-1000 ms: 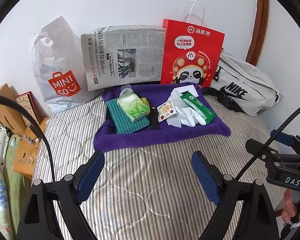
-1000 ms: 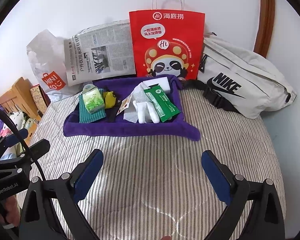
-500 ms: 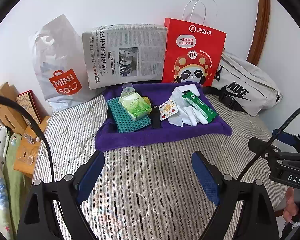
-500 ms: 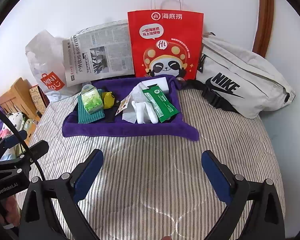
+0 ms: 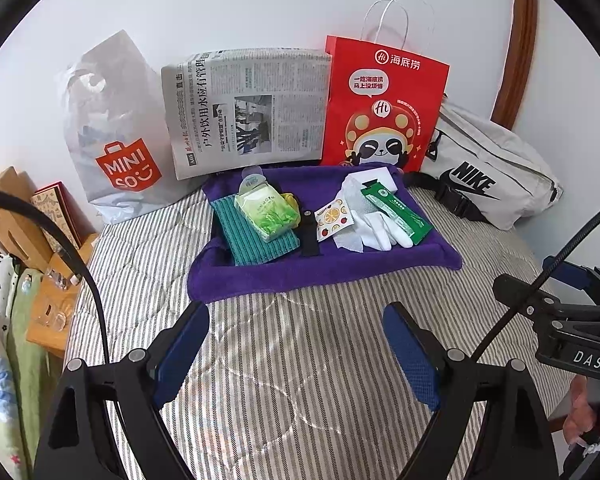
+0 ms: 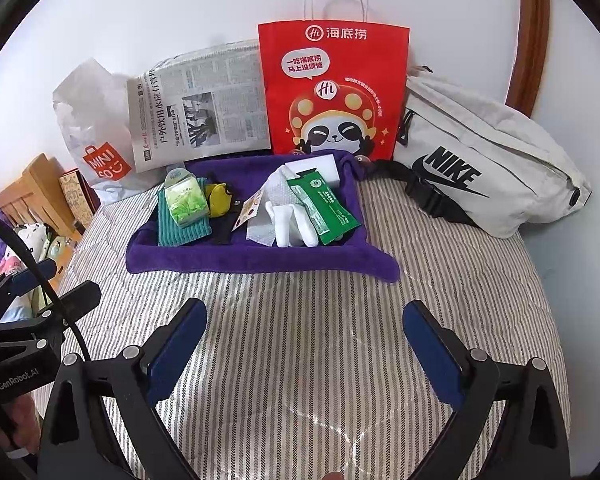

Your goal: Organize soft objects

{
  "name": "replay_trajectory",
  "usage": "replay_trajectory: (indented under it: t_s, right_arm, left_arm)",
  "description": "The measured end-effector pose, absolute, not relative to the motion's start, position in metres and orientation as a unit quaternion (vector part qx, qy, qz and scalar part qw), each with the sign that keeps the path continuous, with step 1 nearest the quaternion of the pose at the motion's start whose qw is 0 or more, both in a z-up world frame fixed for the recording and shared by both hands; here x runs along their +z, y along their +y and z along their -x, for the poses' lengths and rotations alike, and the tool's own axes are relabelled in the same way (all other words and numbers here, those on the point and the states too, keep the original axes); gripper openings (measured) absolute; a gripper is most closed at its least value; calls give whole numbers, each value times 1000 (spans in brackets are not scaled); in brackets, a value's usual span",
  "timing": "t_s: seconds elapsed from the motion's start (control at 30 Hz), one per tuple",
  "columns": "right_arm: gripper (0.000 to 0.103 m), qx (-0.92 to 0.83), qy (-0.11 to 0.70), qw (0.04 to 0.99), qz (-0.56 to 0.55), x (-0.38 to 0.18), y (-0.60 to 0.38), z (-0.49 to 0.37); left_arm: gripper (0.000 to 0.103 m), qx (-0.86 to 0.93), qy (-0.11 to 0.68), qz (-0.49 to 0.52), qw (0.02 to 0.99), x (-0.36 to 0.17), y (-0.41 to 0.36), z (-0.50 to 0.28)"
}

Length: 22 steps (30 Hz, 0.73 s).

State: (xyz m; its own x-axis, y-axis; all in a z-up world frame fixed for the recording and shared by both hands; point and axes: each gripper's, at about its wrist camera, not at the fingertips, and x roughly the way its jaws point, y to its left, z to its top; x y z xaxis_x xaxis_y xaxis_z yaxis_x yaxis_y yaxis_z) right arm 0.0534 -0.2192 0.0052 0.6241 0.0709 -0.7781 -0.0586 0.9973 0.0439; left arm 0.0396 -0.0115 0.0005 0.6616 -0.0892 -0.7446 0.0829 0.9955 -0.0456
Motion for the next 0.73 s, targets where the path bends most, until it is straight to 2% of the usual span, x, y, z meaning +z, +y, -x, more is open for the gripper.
replay_trajectory:
  t_s: [0.73]
  right_arm:
    - [98, 37, 431, 902, -5, 7, -220, -54]
  left_arm:
    - [89, -43, 400, 6, 916, 2, -5, -39]
